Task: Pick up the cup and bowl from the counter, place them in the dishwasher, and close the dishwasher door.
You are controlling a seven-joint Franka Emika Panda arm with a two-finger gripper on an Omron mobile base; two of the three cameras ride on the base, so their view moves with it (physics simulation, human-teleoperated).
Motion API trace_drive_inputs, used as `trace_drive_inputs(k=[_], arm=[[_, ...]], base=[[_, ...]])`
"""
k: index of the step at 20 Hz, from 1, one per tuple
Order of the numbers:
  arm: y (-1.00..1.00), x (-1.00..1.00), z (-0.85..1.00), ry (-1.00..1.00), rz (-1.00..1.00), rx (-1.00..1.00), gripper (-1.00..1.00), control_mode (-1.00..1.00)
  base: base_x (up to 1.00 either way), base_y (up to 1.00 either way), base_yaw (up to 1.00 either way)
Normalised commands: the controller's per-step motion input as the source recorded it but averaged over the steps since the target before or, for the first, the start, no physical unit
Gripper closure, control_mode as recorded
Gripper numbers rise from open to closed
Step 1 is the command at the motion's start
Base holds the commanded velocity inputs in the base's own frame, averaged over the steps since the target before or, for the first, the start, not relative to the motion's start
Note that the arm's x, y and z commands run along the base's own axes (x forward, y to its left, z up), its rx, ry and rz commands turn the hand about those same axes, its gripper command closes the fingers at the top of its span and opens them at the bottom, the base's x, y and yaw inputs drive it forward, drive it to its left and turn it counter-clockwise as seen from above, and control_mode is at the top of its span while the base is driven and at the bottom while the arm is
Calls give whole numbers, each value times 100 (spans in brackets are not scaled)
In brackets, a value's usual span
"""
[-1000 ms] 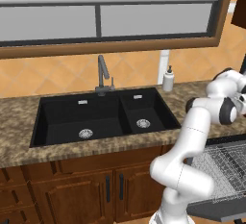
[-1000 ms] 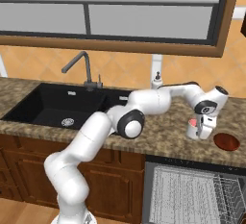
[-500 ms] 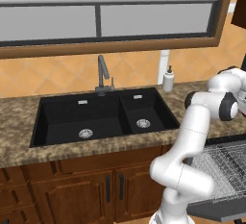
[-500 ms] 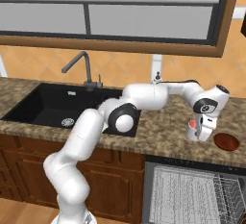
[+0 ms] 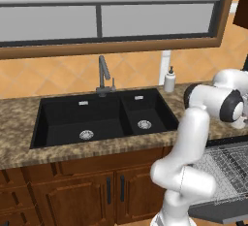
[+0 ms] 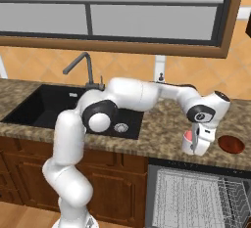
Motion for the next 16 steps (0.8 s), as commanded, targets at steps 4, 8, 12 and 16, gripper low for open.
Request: trace_drive_inputs(k=[4, 8, 12, 16], arm=[[63, -100, 0, 2, 0, -6, 100, -100], [32, -100, -9, 2, -2, 0, 100, -100], [4, -98, -46, -4, -7, 5, 100, -100], [0, -64, -40, -10, -19, 11, 100, -100]], base=[[0, 0, 0], [0, 0, 0], [0, 0, 0], [0, 0, 0]])
